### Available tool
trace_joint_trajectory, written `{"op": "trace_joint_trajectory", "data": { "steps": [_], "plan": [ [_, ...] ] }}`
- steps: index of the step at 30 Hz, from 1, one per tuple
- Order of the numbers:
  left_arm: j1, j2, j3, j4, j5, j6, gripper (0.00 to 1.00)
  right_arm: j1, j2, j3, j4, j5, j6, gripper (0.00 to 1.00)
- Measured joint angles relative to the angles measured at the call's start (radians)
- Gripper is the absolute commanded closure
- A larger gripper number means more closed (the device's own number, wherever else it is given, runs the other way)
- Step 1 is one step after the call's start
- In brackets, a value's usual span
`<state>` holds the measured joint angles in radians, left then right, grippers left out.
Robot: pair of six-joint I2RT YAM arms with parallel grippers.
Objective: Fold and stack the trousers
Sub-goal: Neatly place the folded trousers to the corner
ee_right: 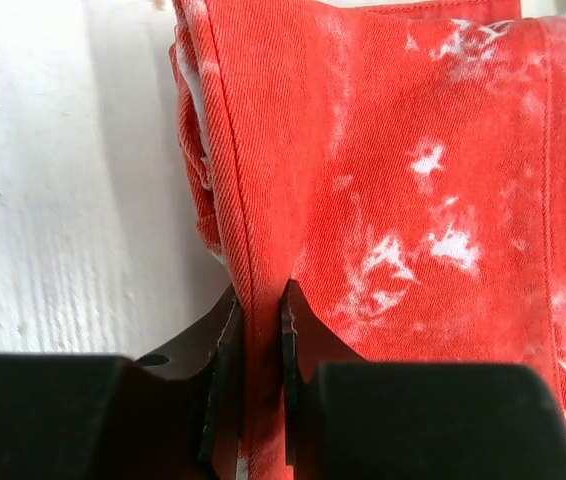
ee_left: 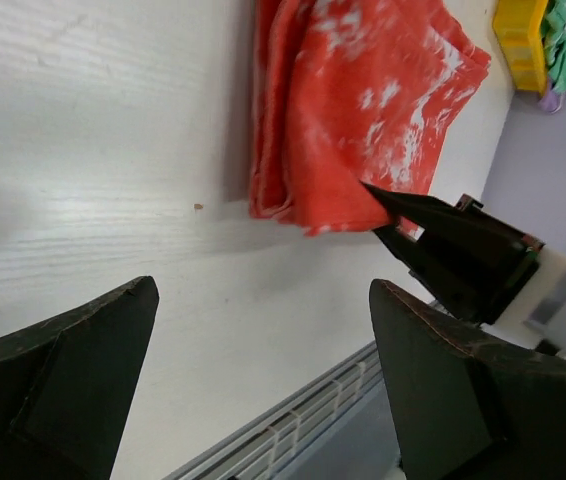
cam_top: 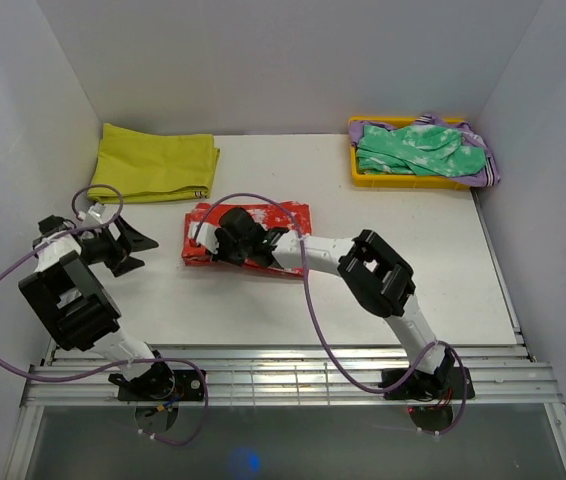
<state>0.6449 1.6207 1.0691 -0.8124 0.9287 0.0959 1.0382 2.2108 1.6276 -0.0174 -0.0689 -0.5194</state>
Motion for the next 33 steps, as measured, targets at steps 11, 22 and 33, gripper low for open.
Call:
{"op": "trace_joint_trajectory", "data": {
  "steps": [11,22,33],
  "plan": [
    [-0.18,-0.019,-0.212,0.311,-0.057,-0.441,0.02,-0.134,-0.122,-0.055,-0.029,-0.208,0.167,0.92],
    [-0.286,-0.01,-0.223,0.557,-0.081,-0.76,0.02,-0.119,-0.136,-0.101,-0.029,-0.297,0.202,0.92],
    [-0.409,0.101,-0.291,0.691,-0.082,-0.877,0.02,-0.12,-0.136,-0.101,-0.025,-0.307,0.216,0.92]
  ]
}}
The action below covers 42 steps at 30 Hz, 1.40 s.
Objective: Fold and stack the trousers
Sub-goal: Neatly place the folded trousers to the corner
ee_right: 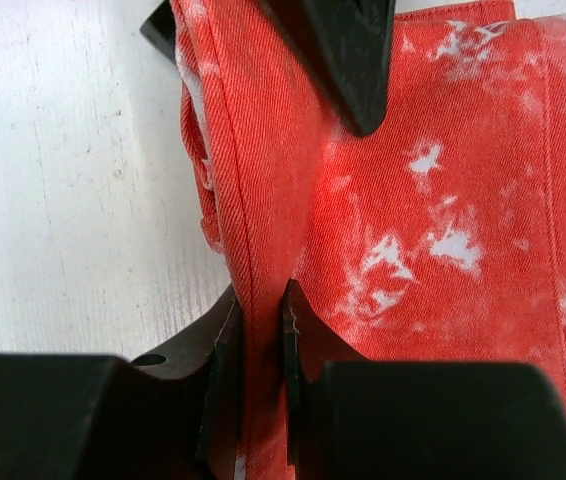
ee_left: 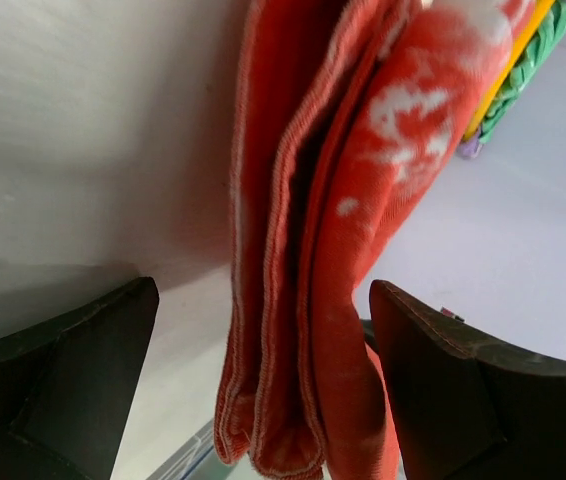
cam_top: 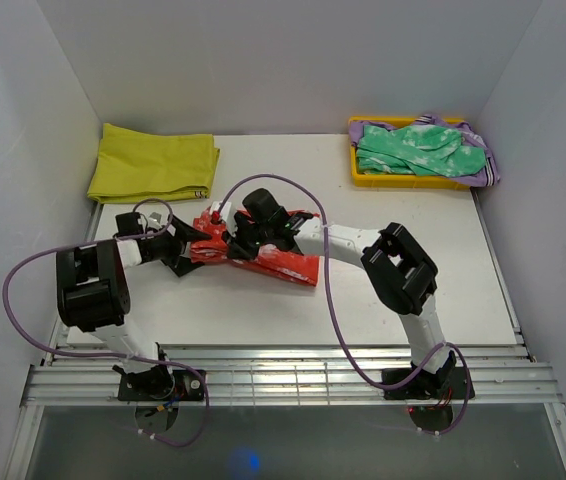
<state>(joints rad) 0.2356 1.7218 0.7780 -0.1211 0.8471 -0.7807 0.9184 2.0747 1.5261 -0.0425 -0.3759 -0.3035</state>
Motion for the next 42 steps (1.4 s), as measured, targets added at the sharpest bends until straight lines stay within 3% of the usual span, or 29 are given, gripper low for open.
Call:
{"op": "trace_joint_trajectory", "data": {
  "steps": [11,18,24,27,30,31,32,34,35,42],
  "plan": [
    [-0.094,-0.146,-0.195,0.317,-0.04,-0.209,0.02,0.013,0.095,0.121,0.0,0.064,0.078,0.92],
    [-0.147,-0.179,-0.224,0.422,-0.154,-0.274,0.19,0.026,0.127,0.152,0.013,0.102,0.111,0.92],
    [-0.153,-0.113,-0.224,0.483,-0.208,-0.267,0.21,0.028,0.126,0.15,0.027,0.098,0.145,0.92],
    [-0.156,-0.098,-0.223,0.507,-0.228,-0.268,0.29,0.034,0.125,0.145,0.038,0.094,0.156,0.92],
    [-0.16,-0.09,-0.221,0.535,-0.238,-0.271,0.47,0.037,0.125,0.145,0.04,0.085,0.168,0.92],
    [-0.162,-0.088,-0.22,0.545,-0.238,-0.272,0.64,0.037,0.125,0.145,0.04,0.081,0.171,0.89],
    [-0.163,-0.085,-0.219,0.553,-0.237,-0.275,0.8,0.036,0.125,0.145,0.04,0.079,0.172,0.74],
    [-0.167,-0.079,-0.213,0.57,-0.23,-0.266,0.97,0.034,0.123,0.145,0.037,0.071,0.173,0.6],
    [-0.169,-0.077,-0.21,0.573,-0.227,-0.262,1.0,0.032,0.117,0.143,0.033,0.062,0.175,0.5],
    [-0.206,-0.1,-0.156,0.566,-0.232,-0.182,1.0,-0.063,-0.157,-0.023,-0.025,-0.06,0.196,0.27]
  ]
}}
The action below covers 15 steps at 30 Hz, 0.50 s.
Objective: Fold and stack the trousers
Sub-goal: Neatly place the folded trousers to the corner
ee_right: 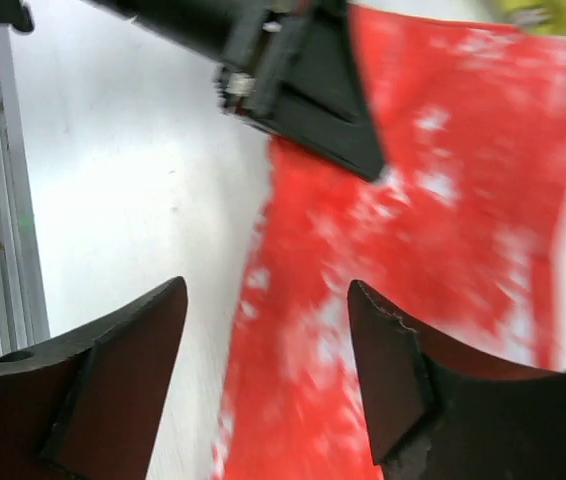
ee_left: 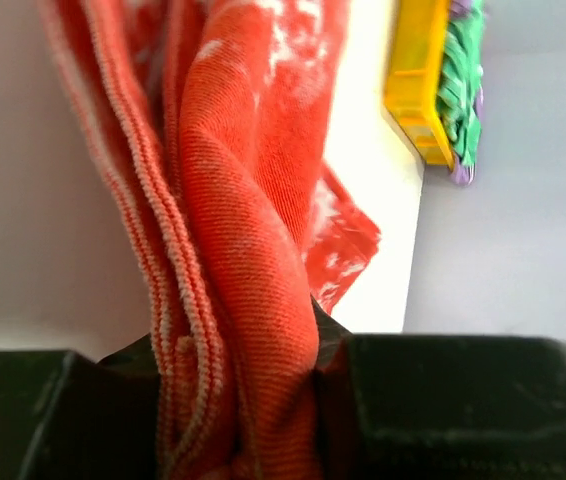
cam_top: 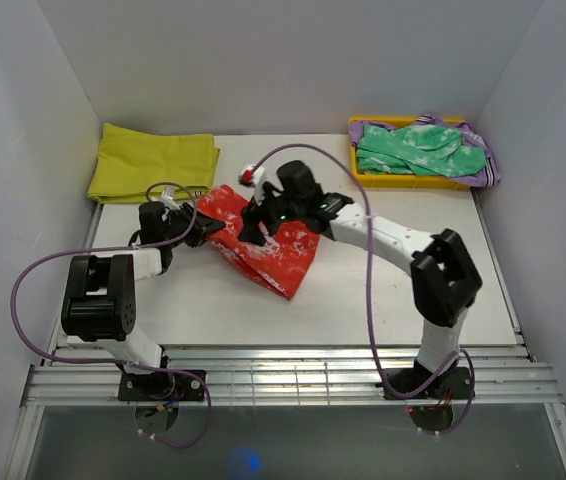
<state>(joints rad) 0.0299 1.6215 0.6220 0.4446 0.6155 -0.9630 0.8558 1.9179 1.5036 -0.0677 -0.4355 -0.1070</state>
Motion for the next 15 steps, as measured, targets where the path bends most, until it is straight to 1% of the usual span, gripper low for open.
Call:
{"op": "trace_joint_trajectory", "data": {
  "steps": [2,3,4,5,6,7,8,10,13,15],
  "plan": [
    [-0.039,-0.018,0.045,-0.01,-0.02,0.059,1.0,-0.079,-0.107,-0.052,-0.012,-0.019,-0.004,0.23],
    [-0.063,-0.023,0.074,-0.012,-0.026,0.091,1.0,-0.129,-0.16,-0.073,-0.02,-0.023,-0.006,0.18],
    [-0.085,-0.026,0.105,-0.012,-0.031,0.122,1.0,-0.178,-0.208,-0.091,-0.023,-0.025,-0.011,0.16],
    [-0.106,-0.026,0.148,-0.018,-0.034,0.158,1.0,-0.242,-0.257,-0.11,-0.034,-0.021,-0.025,0.09],
    [-0.121,-0.024,0.18,-0.024,-0.036,0.181,1.0,-0.282,-0.287,-0.124,-0.04,-0.016,-0.032,0.04],
    [-0.138,-0.019,0.225,-0.027,-0.037,0.21,1.0,-0.324,-0.319,-0.145,-0.043,-0.01,-0.045,0.02],
    [-0.146,-0.013,0.257,-0.027,-0.037,0.227,1.0,-0.357,-0.345,-0.168,-0.052,-0.006,-0.058,0.05],
    [-0.154,0.018,0.344,-0.027,-0.038,0.262,1.0,-0.399,-0.382,-0.213,-0.074,-0.004,-0.081,0.07],
    [-0.153,0.084,0.466,-0.018,-0.066,0.298,1.0,-0.431,-0.406,-0.28,-0.111,-0.001,-0.106,0.1],
    [-0.15,0.129,0.534,-0.016,-0.089,0.307,1.0,-0.443,-0.407,-0.314,-0.127,0.0,-0.116,0.1]
  ]
}}
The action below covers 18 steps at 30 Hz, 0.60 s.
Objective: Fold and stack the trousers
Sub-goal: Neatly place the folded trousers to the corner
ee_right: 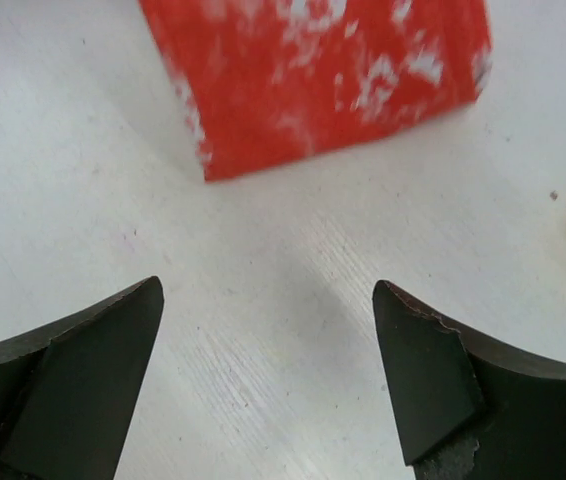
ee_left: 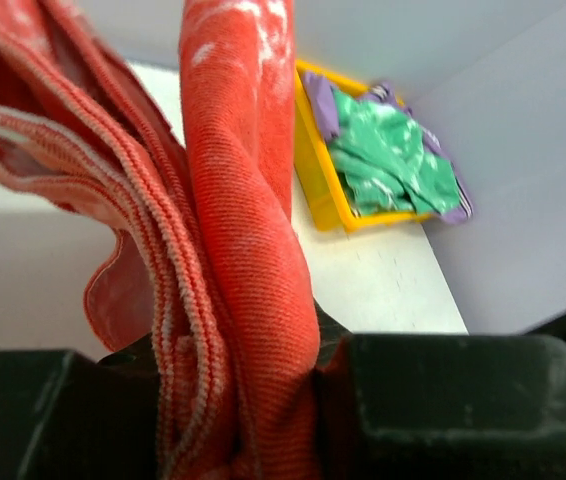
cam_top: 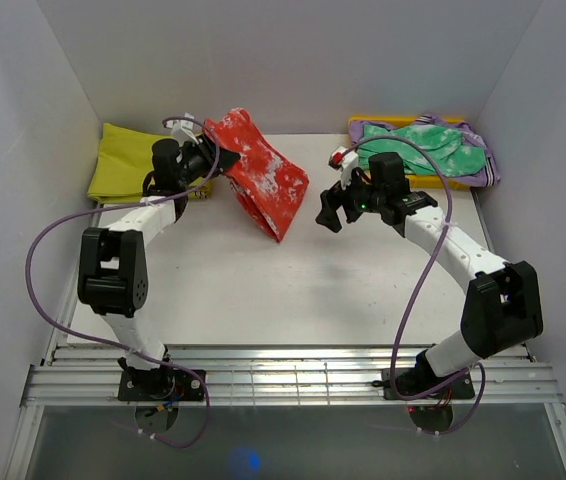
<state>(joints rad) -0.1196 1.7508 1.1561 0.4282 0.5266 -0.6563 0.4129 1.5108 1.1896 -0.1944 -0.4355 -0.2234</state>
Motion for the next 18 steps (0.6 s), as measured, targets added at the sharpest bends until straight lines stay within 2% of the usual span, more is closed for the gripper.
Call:
{"op": "trace_joint_trajectory", "data": {
  "steps": [9,18],
  "plan": [
    [0.011,0.19,0.303,-0.024,-0.069,0.023,1.0,-0.019,-0.022,-0.042,-0.043,0.011,-0.034,0.1],
    [0.066,0.209,0.393,-0.023,-0.038,0.064,1.0,-0.02,-0.032,-0.042,-0.043,0.01,-0.047,0.1]
  ]
}}
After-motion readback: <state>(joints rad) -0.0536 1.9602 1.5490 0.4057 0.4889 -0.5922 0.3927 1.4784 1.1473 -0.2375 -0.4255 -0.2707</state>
